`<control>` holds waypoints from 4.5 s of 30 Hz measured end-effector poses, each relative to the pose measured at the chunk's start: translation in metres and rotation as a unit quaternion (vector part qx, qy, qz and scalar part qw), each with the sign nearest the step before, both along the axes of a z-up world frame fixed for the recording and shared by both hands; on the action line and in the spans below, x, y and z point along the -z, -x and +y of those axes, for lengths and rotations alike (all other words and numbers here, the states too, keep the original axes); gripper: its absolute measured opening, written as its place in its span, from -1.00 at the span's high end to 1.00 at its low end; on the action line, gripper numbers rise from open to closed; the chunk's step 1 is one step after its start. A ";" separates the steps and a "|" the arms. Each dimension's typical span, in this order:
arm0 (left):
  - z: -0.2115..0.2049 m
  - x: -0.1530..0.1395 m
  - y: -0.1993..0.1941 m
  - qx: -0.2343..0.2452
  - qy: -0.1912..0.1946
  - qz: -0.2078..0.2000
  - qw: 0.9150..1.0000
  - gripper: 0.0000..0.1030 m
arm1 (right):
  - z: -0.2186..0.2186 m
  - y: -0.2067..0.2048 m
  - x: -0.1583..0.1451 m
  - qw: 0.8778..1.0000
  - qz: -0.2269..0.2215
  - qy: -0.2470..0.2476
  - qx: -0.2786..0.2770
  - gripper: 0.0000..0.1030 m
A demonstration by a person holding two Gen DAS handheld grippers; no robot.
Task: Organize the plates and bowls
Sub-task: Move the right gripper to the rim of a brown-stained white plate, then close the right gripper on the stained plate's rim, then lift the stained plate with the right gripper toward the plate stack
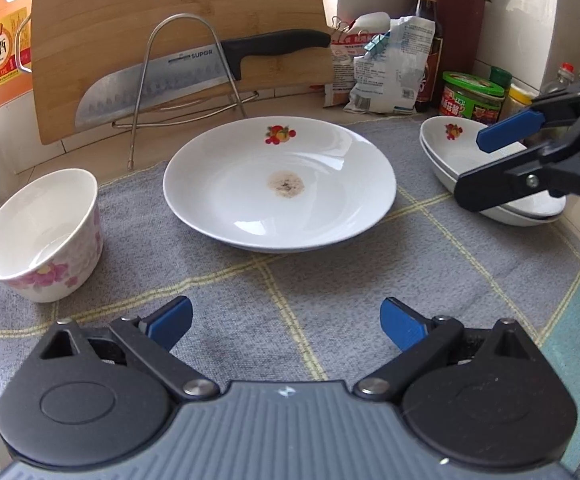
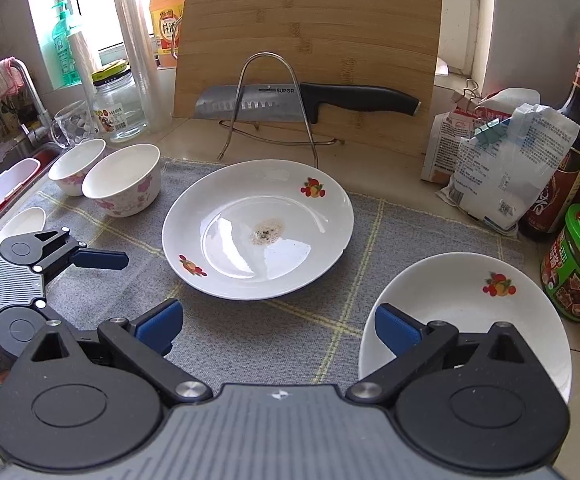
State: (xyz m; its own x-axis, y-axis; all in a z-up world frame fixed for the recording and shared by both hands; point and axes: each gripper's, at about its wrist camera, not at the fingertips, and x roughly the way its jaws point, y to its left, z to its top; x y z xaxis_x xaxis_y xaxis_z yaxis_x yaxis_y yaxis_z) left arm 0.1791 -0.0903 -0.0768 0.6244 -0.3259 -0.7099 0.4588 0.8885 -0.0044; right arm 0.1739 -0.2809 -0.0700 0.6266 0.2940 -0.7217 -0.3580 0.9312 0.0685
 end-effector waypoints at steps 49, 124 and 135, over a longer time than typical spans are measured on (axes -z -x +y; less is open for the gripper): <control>-0.016 0.019 -0.037 0.002 0.008 -0.039 0.999 -1.00 | 0.022 -0.189 0.049 0.974 0.168 -0.051 -0.142 -1.00; -0.015 -0.017 0.029 0.041 -0.021 -0.057 0.997 -0.98 | 0.027 -0.141 0.020 0.963 0.181 -0.091 -0.176 -1.00; -0.021 -0.029 0.054 0.051 -0.023 -0.060 0.997 -0.98 | 0.017 -0.110 0.010 0.965 0.176 -0.096 -0.167 -1.00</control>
